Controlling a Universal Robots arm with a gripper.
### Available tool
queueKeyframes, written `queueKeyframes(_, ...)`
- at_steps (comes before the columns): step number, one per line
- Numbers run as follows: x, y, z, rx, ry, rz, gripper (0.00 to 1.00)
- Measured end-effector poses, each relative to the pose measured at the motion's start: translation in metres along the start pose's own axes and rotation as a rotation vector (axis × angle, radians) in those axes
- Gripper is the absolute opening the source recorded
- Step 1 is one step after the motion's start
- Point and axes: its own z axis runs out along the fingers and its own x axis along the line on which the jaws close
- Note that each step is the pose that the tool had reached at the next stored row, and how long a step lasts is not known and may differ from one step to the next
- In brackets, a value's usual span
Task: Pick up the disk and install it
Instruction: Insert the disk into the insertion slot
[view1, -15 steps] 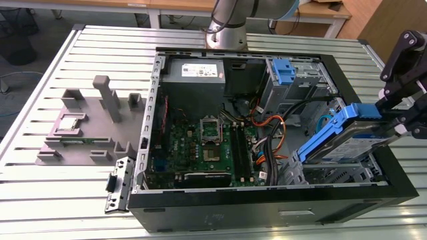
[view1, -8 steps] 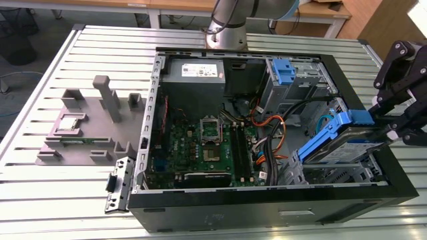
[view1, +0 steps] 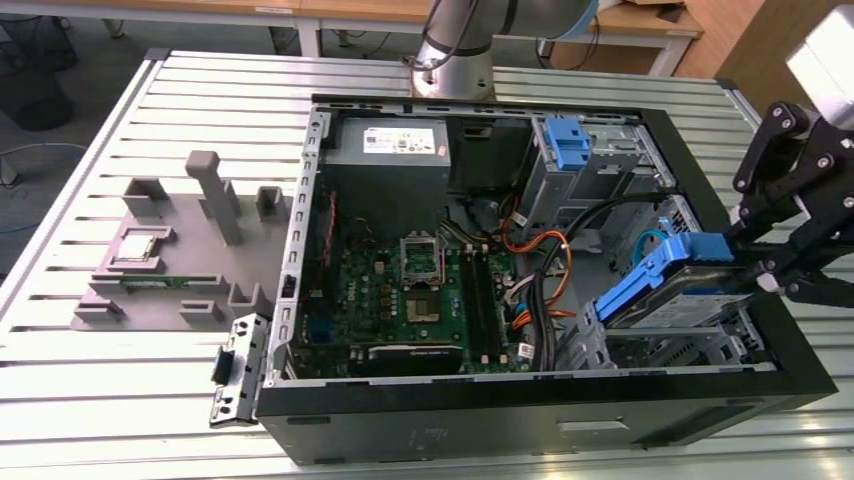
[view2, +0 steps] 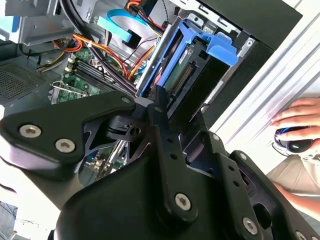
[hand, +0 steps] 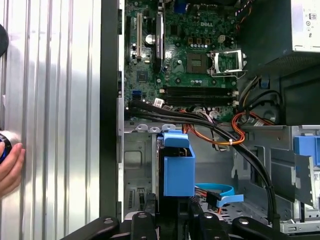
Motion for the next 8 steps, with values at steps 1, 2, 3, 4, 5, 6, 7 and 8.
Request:
queueKeyframes(1,0.0002,-0.0001,0.0018,0.0,0.0,0.0,0.35)
queueKeyframes(2,0.0005,-0.0002,0.0036,0.0,-0.0001,0.0,0.35)
queueKeyframes(3,0.0007,-0.0002,0.0054,0.0,-0.0002,0.0,0.35)
queueKeyframes(4,0.0009,-0.0003,0.0071,0.0,0.0,0.0,0.35)
queueKeyframes(5,0.0011,-0.0003,0.0089,0.0,0.0001,0.0,0.35)
queueKeyframes(6,0.0014,-0.0003,0.0108,0.0,0.0,0.0,0.35)
queueKeyframes(7,0.0016,-0.0003,0.0125,0.0,0.0002,0.0,0.35)
queueKeyframes(8,0.0018,-0.0003,0.014,-0.0001,0.0007,0.0,0.35)
